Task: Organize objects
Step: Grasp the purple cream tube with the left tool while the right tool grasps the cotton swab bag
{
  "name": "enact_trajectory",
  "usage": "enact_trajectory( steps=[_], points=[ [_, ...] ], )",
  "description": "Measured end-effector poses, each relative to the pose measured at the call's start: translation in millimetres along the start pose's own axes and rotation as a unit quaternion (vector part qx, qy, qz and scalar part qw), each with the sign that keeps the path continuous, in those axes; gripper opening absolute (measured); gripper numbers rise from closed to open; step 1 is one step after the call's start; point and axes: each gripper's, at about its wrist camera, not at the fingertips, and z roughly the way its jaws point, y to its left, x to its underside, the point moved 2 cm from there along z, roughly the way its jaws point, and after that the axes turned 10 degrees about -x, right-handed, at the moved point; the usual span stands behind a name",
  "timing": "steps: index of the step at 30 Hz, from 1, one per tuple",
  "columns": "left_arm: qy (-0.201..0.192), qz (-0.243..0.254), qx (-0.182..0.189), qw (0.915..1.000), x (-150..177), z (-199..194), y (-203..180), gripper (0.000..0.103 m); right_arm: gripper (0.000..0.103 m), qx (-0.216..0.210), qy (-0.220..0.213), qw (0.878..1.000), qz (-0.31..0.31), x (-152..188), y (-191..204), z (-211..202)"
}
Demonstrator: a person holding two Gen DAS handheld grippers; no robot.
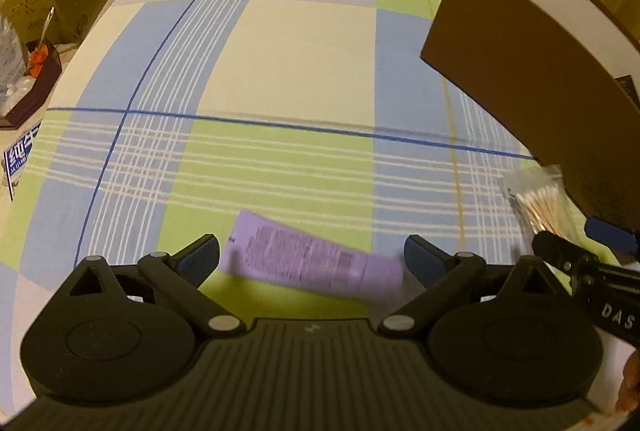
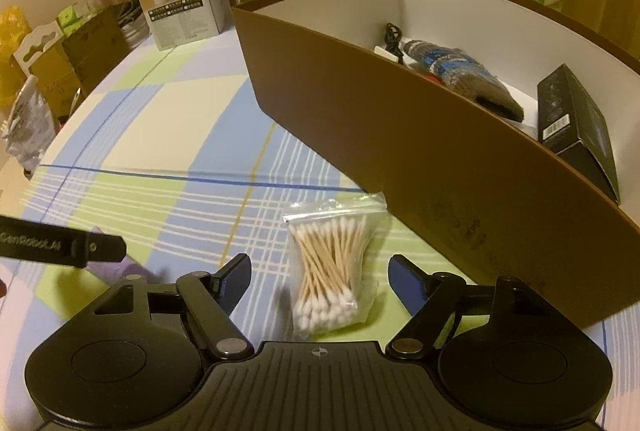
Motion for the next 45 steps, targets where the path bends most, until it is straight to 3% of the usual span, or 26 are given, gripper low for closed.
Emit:
enact_trajectory(
  steps=[10,18,23,29,31,34,37,41,42,45],
  points=[
    [0.002,0.053,-0.052,0.9972,9,20,-9,0.097,0.07,-0.003,0.024,1.0,-0.009,5,-2,19],
    [0.011,0.046,-0.036,0.9982,42,8,37,0.092,0.062,-0.007,0.036,0.999,-0.017,16,2,19],
    [-0.003,0.044,0.004,0.999,49,1,55,0.081,0.062,-0.005,0.038,0.999,-0.02,20,3,16],
    [-0.069,0.127,0.008,0.9894,34,-9,37,0.082,0.062,-0.001,0.044,0.999,-0.019,18,3,17],
    [-0.071,0.166,0.029,0.9831,29,-6,29,0.082,0.062,-0.001,0.045,0.999,-0.019,18,2,16],
    [-0.072,0.21,0.028,0.9746,28,1,17,0.081,0.063,0.001,0.043,0.999,-0.014,19,1,15],
    [-0.068,0.221,0.034,0.9723,25,8,11,0.069,0.063,0.002,0.038,0.999,-0.01,19,0,12],
    [-0.06,0.212,0.066,0.9733,23,12,7,0.034,0.063,0.001,0.032,0.999,-0.01,18,-2,9],
    [-0.061,0.207,0.066,0.9743,23,11,6,0.029,0.063,0.0,0.031,0.999,-0.01,17,-2,10],
    [-0.054,0.169,0.054,0.9826,19,13,8,0.029,0.063,-0.004,0.029,1.0,-0.011,14,-1,12]
  ],
)
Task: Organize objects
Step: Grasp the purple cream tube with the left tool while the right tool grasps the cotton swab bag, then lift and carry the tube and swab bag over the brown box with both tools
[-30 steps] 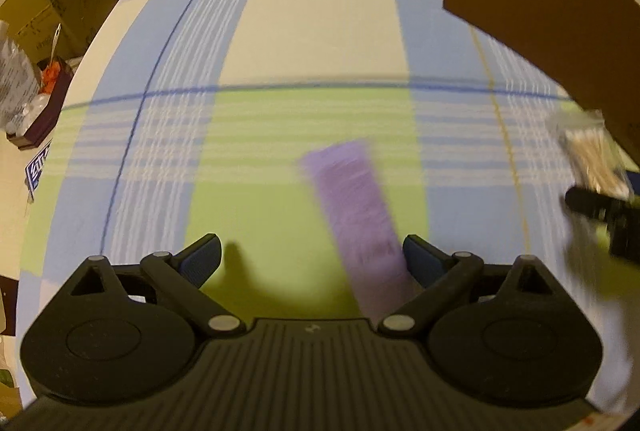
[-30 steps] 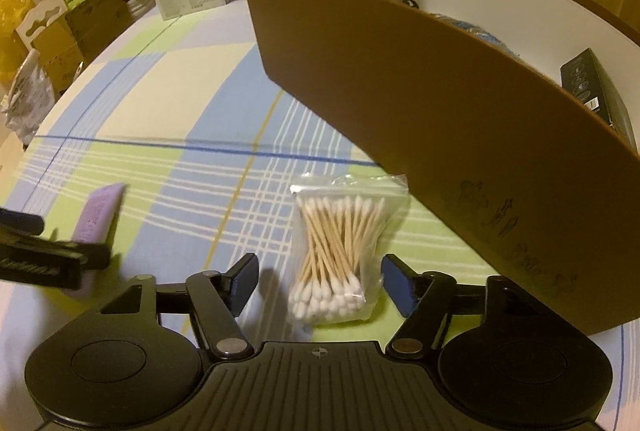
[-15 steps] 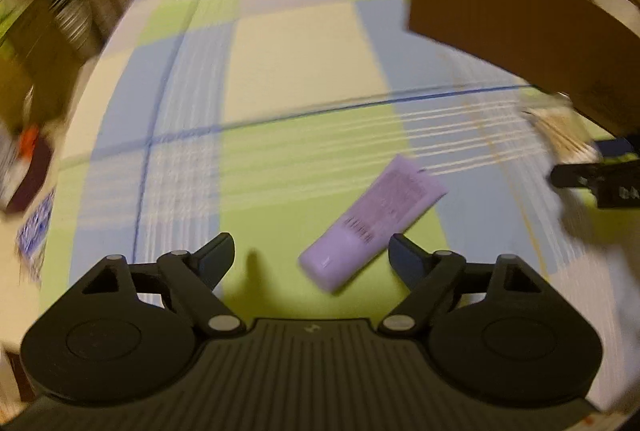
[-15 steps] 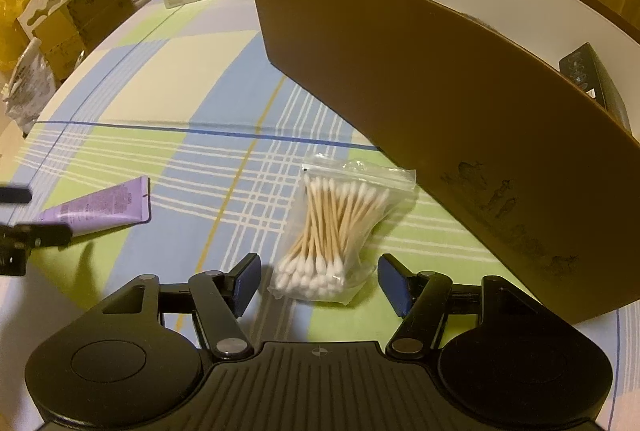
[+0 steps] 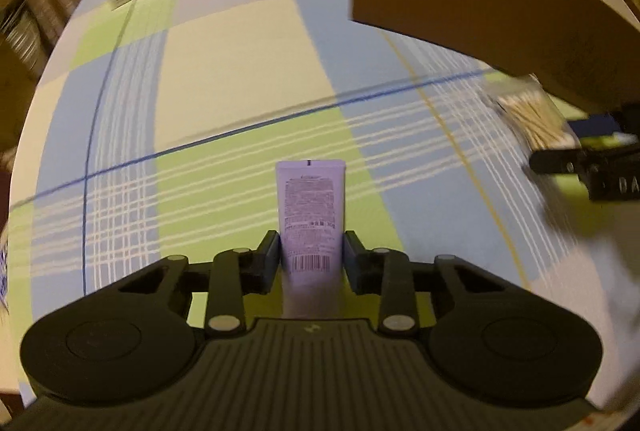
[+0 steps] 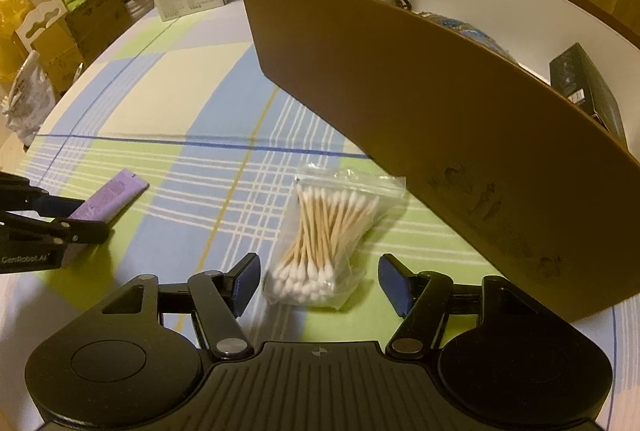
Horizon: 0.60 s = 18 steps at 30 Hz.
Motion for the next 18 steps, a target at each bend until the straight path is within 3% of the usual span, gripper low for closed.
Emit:
enact_trajectory(
  steps=[3,7,11,18],
  points=[
    [0.014,-0.043,-0.007,0.999,0,1,6,0.029,0.063,0.0,0.0,1.0,-0.003,-4,0,4],
    [0.03,-0.052,-0.018,0.9981,2,-1,9,0.029,0.06,0.009,0.001,1.0,-0.005,-7,-3,10],
    [0.034,-0.055,-0.022,0.9976,6,-3,12,0.029,0.039,0.016,0.004,0.999,-0.031,-8,2,13],
    [0.03,-0.059,-0.028,0.9974,10,-4,13,0.029,0.028,0.004,0.013,0.999,-0.046,-7,8,13]
  ],
)
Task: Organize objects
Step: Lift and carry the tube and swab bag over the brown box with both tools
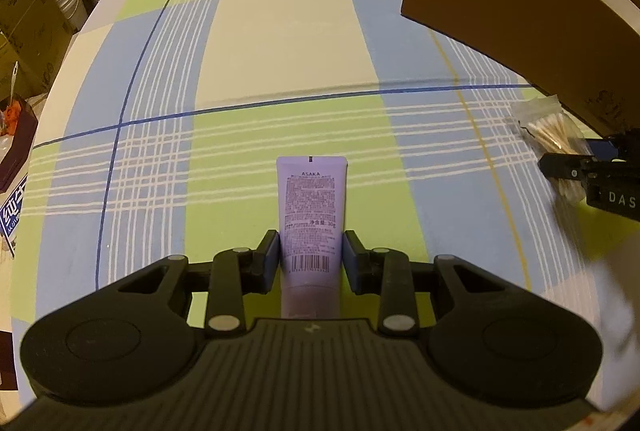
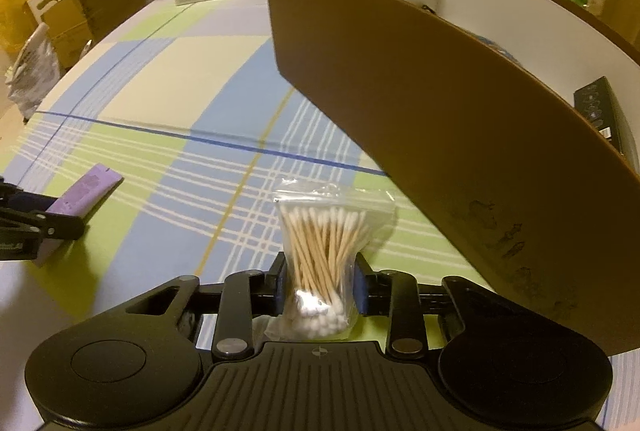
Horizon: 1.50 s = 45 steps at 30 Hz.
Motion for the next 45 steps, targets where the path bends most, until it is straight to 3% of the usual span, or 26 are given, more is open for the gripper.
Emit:
enact_trajectory(
  steps=[13,25,36,45],
  points=[
    [0.001,0.001,0.024,0.9997,12,-8,1,0.028,0.024,-0.041,0.002,0.999,0.014,8,16,-12],
    [-0.024,-0.016,0.05,0.9983,11,-43,6,0.028,0.024,-0.077,-0.031,0.996,0.04,13,23,-53],
    [-0.087,0.005,0.096,0.9916,-24,-98,-12,0.028,0.024,-0.08,-0.086,0.992,0.048,3,12,-111],
    [-0.138,0.03,0.14,0.98,-77,-127,-57,0.028,0.024,-0.061,-0.126,0.989,0.041,-16,-25,-155]
  ],
)
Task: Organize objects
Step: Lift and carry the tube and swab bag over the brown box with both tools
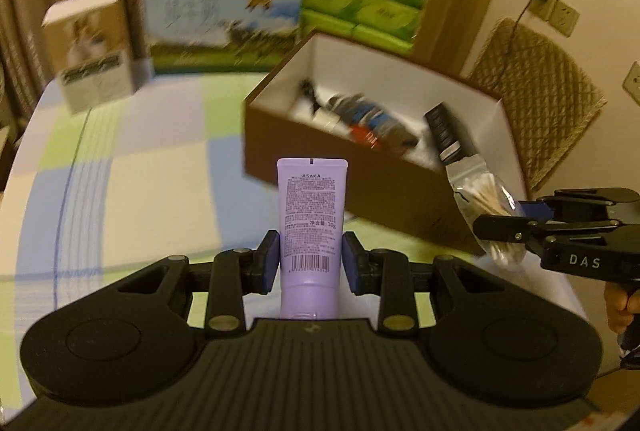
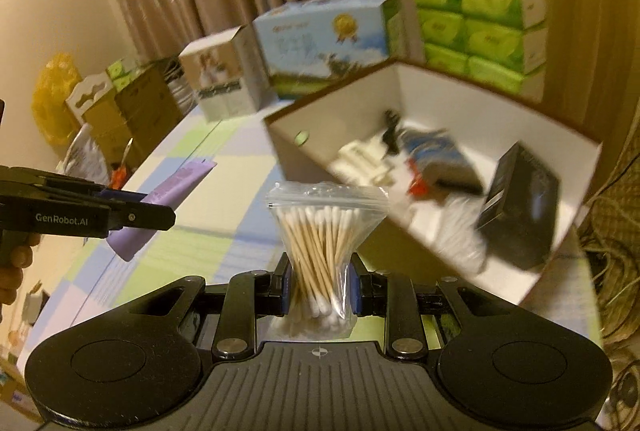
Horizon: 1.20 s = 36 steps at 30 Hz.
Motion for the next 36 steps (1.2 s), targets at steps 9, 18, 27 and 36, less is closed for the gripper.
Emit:
enact_trajectory(
  steps=[9,18,27,36],
  points=[
    [-0.034,0.017,0.026,0.9989,-57,21,-51,0.028,0.024,0.03,-0.039,0.998,0.034,-38,-47,-12],
    [-0.032,0.017,0.027,0.999,-100,64,-81,0.028,0.024,0.043,-0.045,0.994,0.084,-64,-92,15],
    [0.001,0.023,0.023,0.9995,-107,105,-95,0.028,0.024,0.049,-0.019,0.991,0.12,-59,-120,43],
    [0.039,0.039,0.004,0.9985,-105,146,-100,0.028,0.024,0.044,-0.006,0.99,0.133,-60,-131,59]
  ],
)
